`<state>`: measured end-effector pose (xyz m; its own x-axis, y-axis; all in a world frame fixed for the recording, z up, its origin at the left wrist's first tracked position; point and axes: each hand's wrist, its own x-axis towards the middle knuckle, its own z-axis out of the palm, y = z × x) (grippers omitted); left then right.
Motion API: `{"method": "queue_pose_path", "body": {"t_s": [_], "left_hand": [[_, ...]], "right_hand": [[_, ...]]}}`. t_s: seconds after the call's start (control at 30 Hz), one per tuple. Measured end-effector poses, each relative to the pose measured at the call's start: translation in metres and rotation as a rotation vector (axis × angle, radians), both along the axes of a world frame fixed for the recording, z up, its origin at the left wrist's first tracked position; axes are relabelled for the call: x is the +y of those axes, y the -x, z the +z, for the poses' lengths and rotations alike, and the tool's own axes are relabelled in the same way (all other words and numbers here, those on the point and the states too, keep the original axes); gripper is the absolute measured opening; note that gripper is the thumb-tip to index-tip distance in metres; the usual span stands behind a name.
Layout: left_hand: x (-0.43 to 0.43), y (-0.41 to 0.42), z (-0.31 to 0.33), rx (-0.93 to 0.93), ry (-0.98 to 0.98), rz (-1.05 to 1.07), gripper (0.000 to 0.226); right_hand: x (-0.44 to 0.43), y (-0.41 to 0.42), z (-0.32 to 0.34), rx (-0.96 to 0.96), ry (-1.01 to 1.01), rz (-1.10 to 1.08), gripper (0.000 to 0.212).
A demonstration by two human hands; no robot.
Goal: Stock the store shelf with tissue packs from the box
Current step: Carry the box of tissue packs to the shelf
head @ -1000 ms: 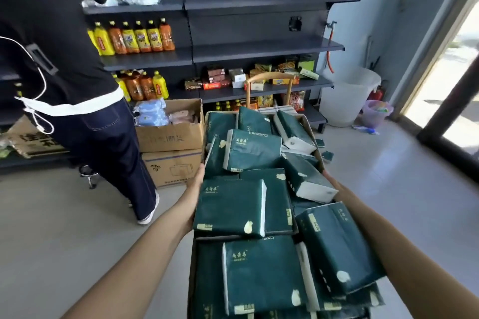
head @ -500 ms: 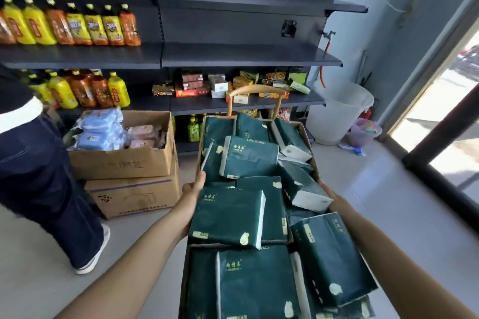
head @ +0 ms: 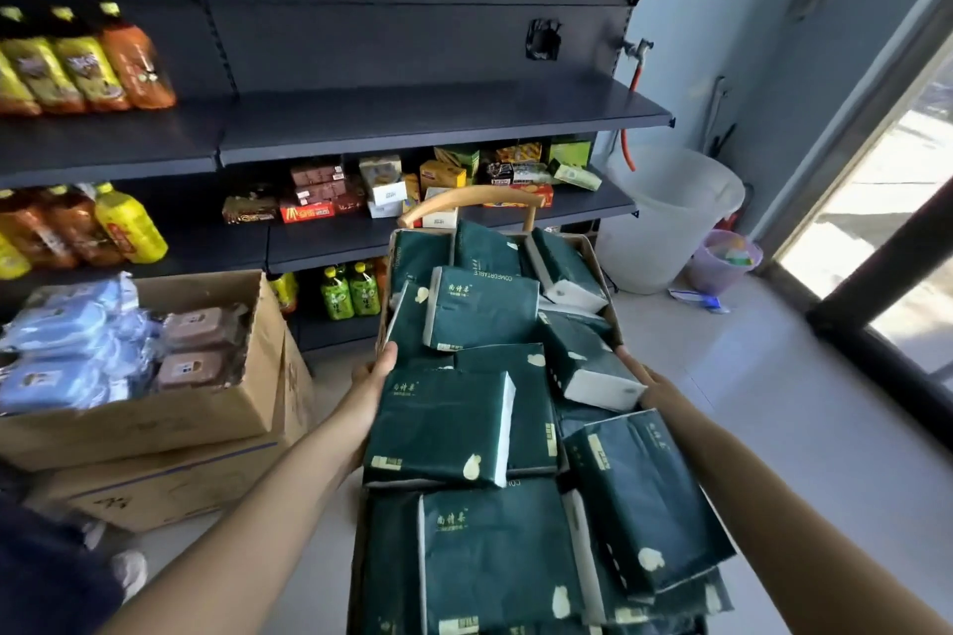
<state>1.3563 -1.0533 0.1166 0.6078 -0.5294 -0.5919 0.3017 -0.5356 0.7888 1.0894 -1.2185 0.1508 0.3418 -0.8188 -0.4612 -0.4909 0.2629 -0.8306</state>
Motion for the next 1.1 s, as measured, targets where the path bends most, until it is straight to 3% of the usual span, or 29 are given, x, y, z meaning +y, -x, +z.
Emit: {"method": "queue_pose_path", "body": {"t_s": [0.27, 0.5, 0.6, 0.73, 0.83, 0.87, 0.97, 1.03, 1.1], "left_hand": [[-0.140, -0.054, -0.031, 0.001, -0.070, 0.088, 0.067], [-0.232, -0.097, -0.032, -0.079, -0.198, -0.018, 0.064], [-0.274, -0.125, -0.042, -0.040, -0.263, -0.063, 0.069], [-0.330, -0.162, -0.068, 0.087, -0.157, -0.097, 0.067], [-0.364, -0.190, -0.082, 0.133, -0.138, -0.173, 0.086], [-0.379, -0.206, -0.095, 0.159, -0.120, -0.125, 0.094], [-0.430, -0.237, -0.122, 0.093, -0.109, -0.103, 0.097], [-0.454, -0.231, -0.097, 0.134, -0.183, -0.305, 0.108], [-0.473, -0.235, -0.106, 0.007, -0.374, -0.518, 0.101]], "right_hand": [[-0.142, -0.059, -0.028, -0.023, -0.126, 0.011, 0.046], [-0.216, -0.101, -0.051, -0.045, -0.192, -0.050, 0.049], [-0.239, -0.120, -0.067, -0.071, -0.219, -0.129, 0.051], [-0.269, -0.144, -0.097, -0.050, -0.258, -0.233, 0.053], [-0.286, -0.162, -0.127, -0.070, -0.322, -0.351, 0.083], [-0.291, -0.168, -0.136, -0.090, -0.366, -0.398, 0.085], [-0.302, -0.188, -0.148, -0.130, -0.391, -0.517, 0.047], [-0.307, -0.196, -0.159, -0.143, -0.369, -0.556, 0.041], [-0.308, -0.207, -0.172, -0.168, -0.366, -0.593, 0.040]]}}
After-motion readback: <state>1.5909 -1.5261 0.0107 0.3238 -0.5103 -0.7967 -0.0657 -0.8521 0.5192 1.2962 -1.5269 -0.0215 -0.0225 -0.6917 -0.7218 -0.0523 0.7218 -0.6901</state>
